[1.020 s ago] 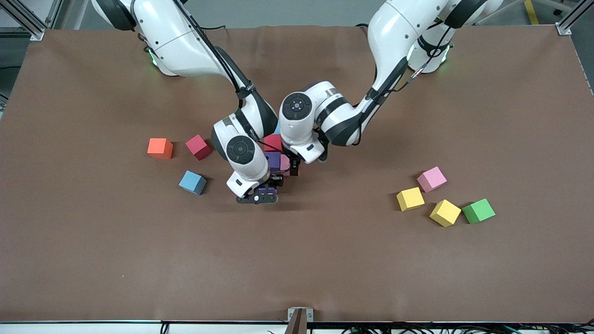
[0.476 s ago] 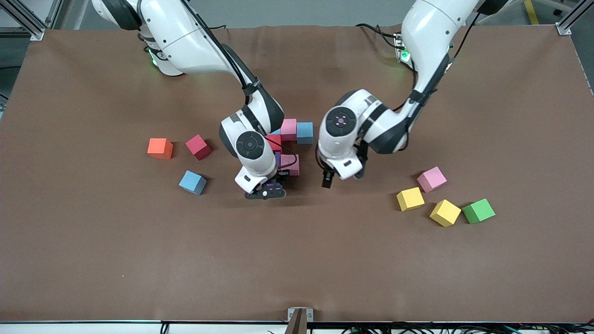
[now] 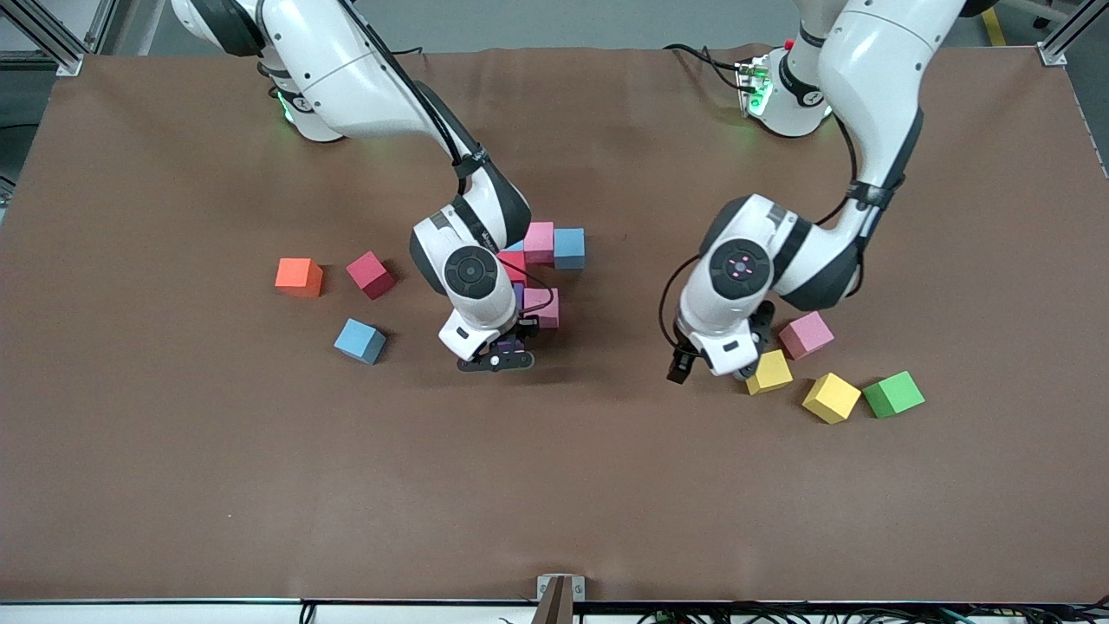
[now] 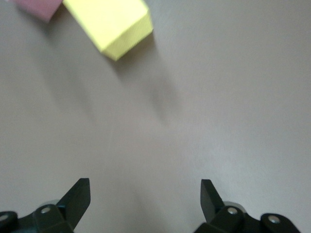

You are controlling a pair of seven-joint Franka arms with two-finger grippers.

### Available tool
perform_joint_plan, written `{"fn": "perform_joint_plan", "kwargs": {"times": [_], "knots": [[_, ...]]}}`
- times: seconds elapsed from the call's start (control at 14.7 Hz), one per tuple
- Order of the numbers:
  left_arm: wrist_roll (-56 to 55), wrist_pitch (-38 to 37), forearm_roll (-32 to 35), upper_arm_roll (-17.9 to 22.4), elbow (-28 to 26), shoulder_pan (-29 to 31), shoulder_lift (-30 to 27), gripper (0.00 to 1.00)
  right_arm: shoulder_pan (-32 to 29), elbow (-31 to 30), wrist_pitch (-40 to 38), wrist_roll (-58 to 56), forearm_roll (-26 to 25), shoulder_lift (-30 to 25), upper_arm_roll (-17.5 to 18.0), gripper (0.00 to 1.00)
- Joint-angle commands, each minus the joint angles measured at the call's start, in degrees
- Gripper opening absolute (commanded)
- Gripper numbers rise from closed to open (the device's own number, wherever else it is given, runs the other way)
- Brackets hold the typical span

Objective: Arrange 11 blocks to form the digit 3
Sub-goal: 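Grasp a yellow cube with the left gripper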

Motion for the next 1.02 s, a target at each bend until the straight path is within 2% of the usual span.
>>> {"fn": "perform_joint_plan", "kwargs": {"times": [0.0, 0.2, 0.27, 0.34, 0.41, 0.48, 0.68, 0.95], "knots": [[14.18, 0.52, -0.21, -0.25, -2.95, 3.53, -1.66, 1.0, 0.53, 1.73, -0.75, 1.73, -1.02, 1.14, -0.43, 0.0], [32.91, 0.43, 1.89, -0.17, -4.27, 6.79, -1.92, 1.0, 0.53, 1.73, -0.67, 1.82, -0.93, 1.22, -0.43, 0.01], [37.23, 0.43, 3.99, -0.25, -4.53, 8.27, -1.93, 1.0, 0.53, 1.82, -0.66, 1.99, -0.84, 1.4, -0.43, 0.03], [41.01, 0.52, 5.06, -0.34, -4.8, 9.33, -1.93, 1.0, 0.53, 2.34, -0.66, 2.86, -0.84, 1.84, -0.43, 0.1], [44.62, 0.52, 5.5, -0.34, -5.32, 9.87, -1.93, 1.0, 0.53, 2.87, -0.49, 5.05, -0.84, 2.45, -0.43, 0.27], [48.65, 0.69, 6.38, -0.34, -6.02, 10.74, -2.01, 1.0, 0.71, 3.31, -0.23, 7.77, -1.02, 2.98, -0.43, 0.99], [56.85, 6.65, 7.97, -0.34, -8.57, 12.68, -1.84, 1.0, 0.62, 3.84, -0.4, 8.15, -1.28, 3.16, -0.43, 1.0], [58.36, 10.97, 8.14, -0.26, -11.47, 13.12, -1.75, 1.0, -0.52, 3.84, -0.75, 5.52, -5.76, 2.9, -0.34, 1.0]]}}
